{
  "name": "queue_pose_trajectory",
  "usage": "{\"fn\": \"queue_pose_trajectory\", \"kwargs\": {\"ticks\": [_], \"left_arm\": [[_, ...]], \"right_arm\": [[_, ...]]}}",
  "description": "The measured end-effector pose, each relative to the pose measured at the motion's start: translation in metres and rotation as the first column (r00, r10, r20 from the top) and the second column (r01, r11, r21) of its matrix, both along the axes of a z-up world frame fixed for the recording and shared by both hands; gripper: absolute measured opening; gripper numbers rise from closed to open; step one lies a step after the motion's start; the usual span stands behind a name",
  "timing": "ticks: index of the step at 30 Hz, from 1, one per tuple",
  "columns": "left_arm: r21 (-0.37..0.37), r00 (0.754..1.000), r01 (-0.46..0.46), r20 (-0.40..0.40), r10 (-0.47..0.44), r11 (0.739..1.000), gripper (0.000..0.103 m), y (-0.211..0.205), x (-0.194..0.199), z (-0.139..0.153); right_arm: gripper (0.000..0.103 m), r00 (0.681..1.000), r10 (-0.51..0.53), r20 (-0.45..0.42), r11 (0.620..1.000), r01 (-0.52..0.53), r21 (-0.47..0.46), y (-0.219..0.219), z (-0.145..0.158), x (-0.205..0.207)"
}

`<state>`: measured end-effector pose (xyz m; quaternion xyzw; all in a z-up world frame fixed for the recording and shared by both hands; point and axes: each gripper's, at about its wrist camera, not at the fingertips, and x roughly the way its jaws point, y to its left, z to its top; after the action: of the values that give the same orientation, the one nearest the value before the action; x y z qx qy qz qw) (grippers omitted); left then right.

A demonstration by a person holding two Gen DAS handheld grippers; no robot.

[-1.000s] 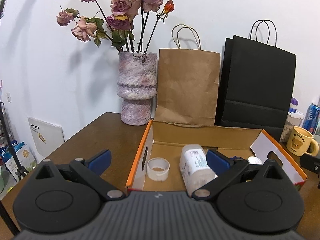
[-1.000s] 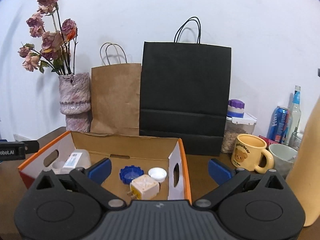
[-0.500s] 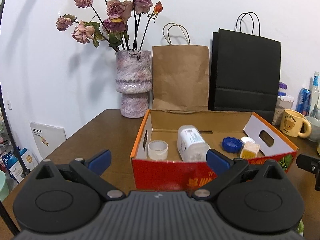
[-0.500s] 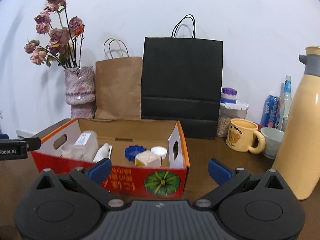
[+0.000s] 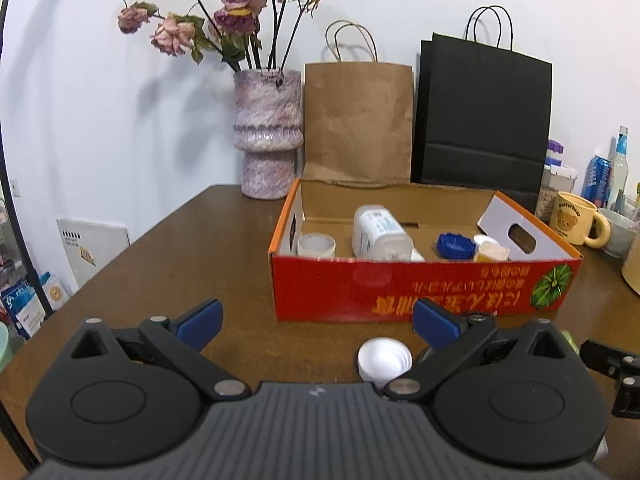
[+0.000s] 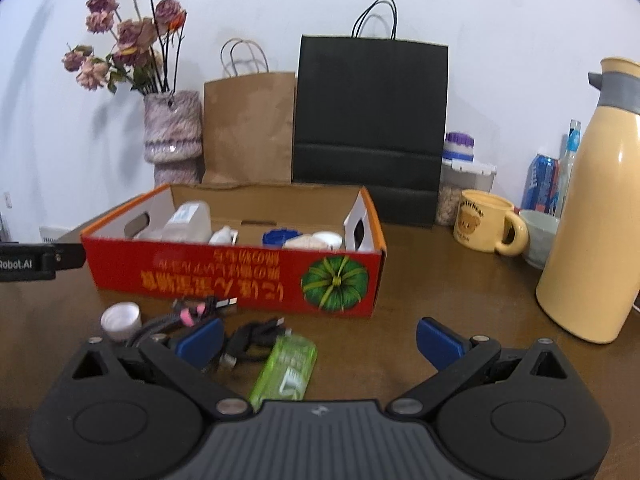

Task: Organize rigid objects
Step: 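Withdraw both grippers from the box toward the green bottle and white lid, then grasp the green bottle with the right gripper while the left grasps the white lid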

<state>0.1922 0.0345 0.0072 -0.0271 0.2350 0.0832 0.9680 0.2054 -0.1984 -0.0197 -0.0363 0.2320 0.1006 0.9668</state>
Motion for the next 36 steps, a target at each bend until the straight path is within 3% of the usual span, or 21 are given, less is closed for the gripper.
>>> {"fn": "queue_pose_trajectory", "kwargs": {"ticks": [7, 18, 25, 32, 33, 35, 36], "left_arm": [[-0.010, 0.999, -0.004, -0.037, 0.003, 1.000, 0.103, 0.003, -0.008, -0.010], [-0.012, 0.998, -0.002, -0.057, 0.002, 1.000, 0.103, 0.003, -0.008, -0.014], [-0.021, 0.998, -0.003, -0.066, 0.001, 1.000, 0.103, 0.004, -0.006, -0.015], [-0.029, 0.997, -0.007, -0.071, 0.005, 1.000, 0.103, 0.005, -0.005, -0.015], [-0.029, 0.998, -0.007, -0.070, 0.005, 1.000, 0.103, 0.005, -0.005, -0.015], [-0.029, 0.998, -0.009, -0.069, 0.007, 1.000, 0.103, 0.005, -0.005, -0.015], [-0.029, 0.998, -0.010, -0.070, 0.008, 1.000, 0.103, 0.005, -0.005, -0.015]], "right_arm": [[0.103, 0.998, -0.003, -0.056, 0.999, 0.000, -0.053, 0.008, -0.012, -0.006], [0.103, 0.981, 0.003, -0.193, 0.998, -0.016, -0.064, 0.013, -0.037, 0.008], [0.101, 0.976, 0.007, -0.215, 1.000, -0.008, -0.003, 0.006, -0.040, 0.013], [0.068, 0.981, 0.026, -0.193, 1.000, -0.024, 0.012, 0.005, -0.035, 0.010], [0.059, 0.981, 0.027, -0.192, 1.000, -0.024, 0.016, 0.005, -0.034, 0.009], [0.030, 0.982, 0.034, -0.186, 0.999, -0.030, 0.020, 0.004, -0.032, 0.008], [0.030, 0.982, 0.027, -0.187, 1.000, -0.025, 0.013, 0.004, -0.031, 0.008]]}}
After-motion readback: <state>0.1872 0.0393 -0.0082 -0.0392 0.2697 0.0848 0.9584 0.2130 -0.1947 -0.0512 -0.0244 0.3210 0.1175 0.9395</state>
